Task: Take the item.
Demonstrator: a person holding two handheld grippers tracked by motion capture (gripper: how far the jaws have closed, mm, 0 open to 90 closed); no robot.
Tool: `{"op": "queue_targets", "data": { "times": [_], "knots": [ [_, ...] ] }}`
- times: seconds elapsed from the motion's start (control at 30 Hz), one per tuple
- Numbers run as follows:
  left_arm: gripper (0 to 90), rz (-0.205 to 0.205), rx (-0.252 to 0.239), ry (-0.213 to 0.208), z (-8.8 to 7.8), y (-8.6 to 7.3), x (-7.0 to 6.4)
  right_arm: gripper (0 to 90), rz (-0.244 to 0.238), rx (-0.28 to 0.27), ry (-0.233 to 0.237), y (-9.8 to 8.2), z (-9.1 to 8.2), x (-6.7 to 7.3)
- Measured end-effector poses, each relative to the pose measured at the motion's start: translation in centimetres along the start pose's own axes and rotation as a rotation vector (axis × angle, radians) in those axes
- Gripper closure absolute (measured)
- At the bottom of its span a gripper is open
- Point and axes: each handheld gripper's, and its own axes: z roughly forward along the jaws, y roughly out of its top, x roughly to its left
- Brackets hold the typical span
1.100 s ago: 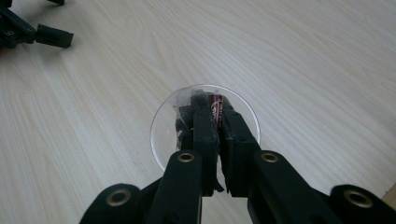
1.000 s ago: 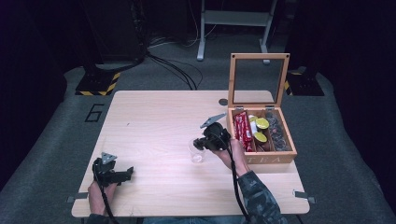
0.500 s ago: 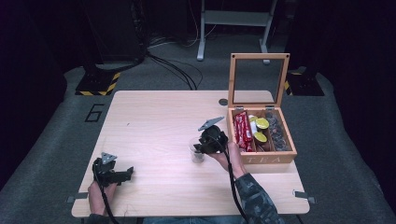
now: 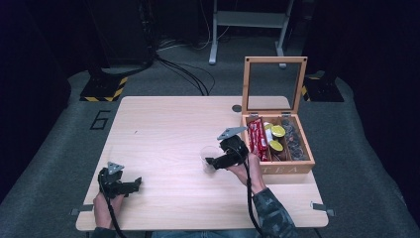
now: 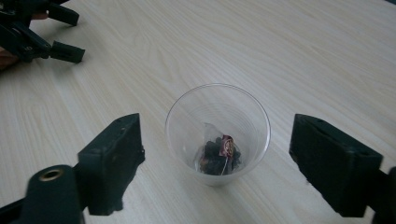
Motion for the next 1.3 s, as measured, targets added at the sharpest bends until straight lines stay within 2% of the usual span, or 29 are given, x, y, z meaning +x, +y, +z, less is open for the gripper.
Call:
{"op": "queue_targets", "data": {
  "times": [0.13,0.33,0.43,0.47,0.57,0.77,0.8,0.9,1.1,1.2,1.3],
  "knots": [
    [0.6,0.000,0.000,0.000,0.0,0.0,0.0,10.8,-0.003,-0.026,-0.003,-0.7,-1.2,0.4],
    [0.6,0.001,0.000,-0.001,0.0,0.0,0.0,5.9,-0.017,-0.056,-0.036,-2.3,-2.7,0.9],
    [0.6,0.000,0.000,0.000,0.0,0.0,0.0,4.0,-0.016,-0.061,-0.050,-3.4,-3.3,1.2],
    [0.6,0.001,0.002,0.000,0.0,0.0,0.0,3.0,-0.008,-0.059,-0.061,-4.3,-3.6,1.5],
    [0.6,0.001,0.005,-0.001,0.0,0.0,0.0,2.3,-0.007,-0.067,-0.062,-5.4,-3.7,1.7],
    [0.6,0.000,0.000,-0.001,0.0,0.0,0.0,1.5,0.008,-0.053,-0.071,-8.9,-2.9,2.4],
    [0.6,0.001,0.004,-0.001,0.0,0.0,0.0,1.5,0.008,-0.053,-0.071,-8.9,-2.9,2.4],
    [0.6,-0.004,-0.002,-0.001,0.0,0.0,0.0,0.8,0.004,-0.026,-0.071,-10.6,-1.8,2.6],
    [0.6,0.001,0.001,-0.001,0.0,0.0,0.0,0.0,0.037,0.033,-0.053,-13.5,0.4,2.4],
    [0.6,-0.002,0.000,-0.002,0.0,0.0,0.0,0.0,0.047,0.026,-0.050,-14.0,0.7,2.1],
    [0.6,-0.003,0.000,-0.002,0.0,0.0,0.0,0.0,0.039,0.045,-0.055,-14.5,1.4,2.0]
  ]
}}
